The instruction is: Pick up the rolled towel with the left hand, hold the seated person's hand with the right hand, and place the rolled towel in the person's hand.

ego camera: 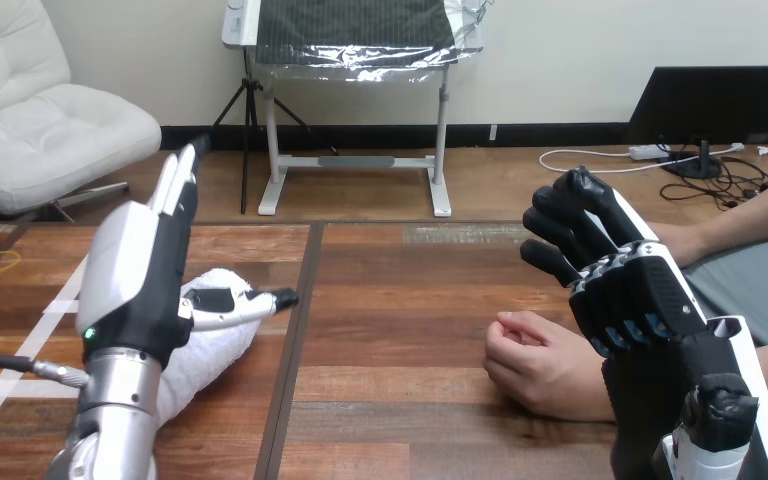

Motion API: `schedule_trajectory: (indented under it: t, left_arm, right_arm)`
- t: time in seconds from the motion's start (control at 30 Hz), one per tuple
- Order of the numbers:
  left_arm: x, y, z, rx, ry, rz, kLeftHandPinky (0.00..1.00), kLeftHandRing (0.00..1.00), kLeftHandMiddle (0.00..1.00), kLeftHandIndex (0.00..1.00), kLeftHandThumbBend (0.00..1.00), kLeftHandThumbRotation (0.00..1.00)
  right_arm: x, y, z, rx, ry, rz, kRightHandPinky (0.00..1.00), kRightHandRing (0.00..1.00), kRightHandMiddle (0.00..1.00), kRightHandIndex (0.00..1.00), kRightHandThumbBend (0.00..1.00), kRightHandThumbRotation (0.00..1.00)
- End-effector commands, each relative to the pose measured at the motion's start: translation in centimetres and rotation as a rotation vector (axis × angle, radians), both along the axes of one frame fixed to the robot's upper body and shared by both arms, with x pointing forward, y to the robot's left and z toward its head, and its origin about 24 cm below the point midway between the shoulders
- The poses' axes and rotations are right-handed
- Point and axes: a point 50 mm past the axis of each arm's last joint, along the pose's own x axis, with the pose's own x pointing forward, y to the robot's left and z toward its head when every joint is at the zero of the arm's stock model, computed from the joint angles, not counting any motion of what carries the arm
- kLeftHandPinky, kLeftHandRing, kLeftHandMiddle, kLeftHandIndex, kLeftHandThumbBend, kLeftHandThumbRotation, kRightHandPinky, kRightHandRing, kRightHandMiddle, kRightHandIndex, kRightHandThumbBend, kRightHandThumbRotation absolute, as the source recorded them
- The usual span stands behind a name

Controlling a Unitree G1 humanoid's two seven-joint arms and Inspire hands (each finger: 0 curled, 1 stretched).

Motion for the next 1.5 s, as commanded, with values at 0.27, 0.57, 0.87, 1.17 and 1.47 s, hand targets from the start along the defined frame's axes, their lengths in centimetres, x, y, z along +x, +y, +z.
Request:
schedule_trajectory:
  t: [0.27, 0.57, 0.87, 1.17, 1.47]
  left_arm:
    - [1.8, -0.9, 1.1, 0.134, 0.003, 0.047, 0.77, 0.91, 0.95, 0.92, 1.00, 0.15]
    - [2.1, -1.1, 0.7, 0.187, 0.061, 0.097, 0.88, 0.92, 0.94, 0.90, 1.00, 0.15]
    - [2.4, -1.1, 0.4, 0.251, 0.118, 0.147, 0.91, 0.92, 0.93, 0.90, 1.00, 0.18]
    - [2.7, -1.1, 0.2, 0.288, 0.154, 0.186, 0.92, 0.91, 0.93, 0.90, 1.00, 0.19]
    - [3.0, -1.1, 0.1, 0.333, 0.186, 0.228, 0.92, 0.91, 0.93, 0.91, 0.99, 0.21]
  right_arm:
    - [0.5, 0.0, 1.0, 0.014, -0.074, -0.005, 0.85, 0.88, 0.88, 0.89, 0.83, 1.00]
    - [0.5, 0.0, 1.1, 0.021, -0.073, 0.006, 0.84, 0.89, 0.88, 0.89, 0.84, 1.00]
    - [0.5, 0.0, 1.2, 0.021, -0.075, 0.006, 0.84, 0.89, 0.89, 0.89, 0.86, 1.00]
    - [0.5, 0.0, 1.3, 0.016, -0.082, -0.002, 0.83, 0.88, 0.88, 0.88, 0.87, 1.00]
    - [0.5, 0.0, 1.4, 0.014, -0.087, 0.000, 0.81, 0.88, 0.88, 0.88, 0.87, 1.00]
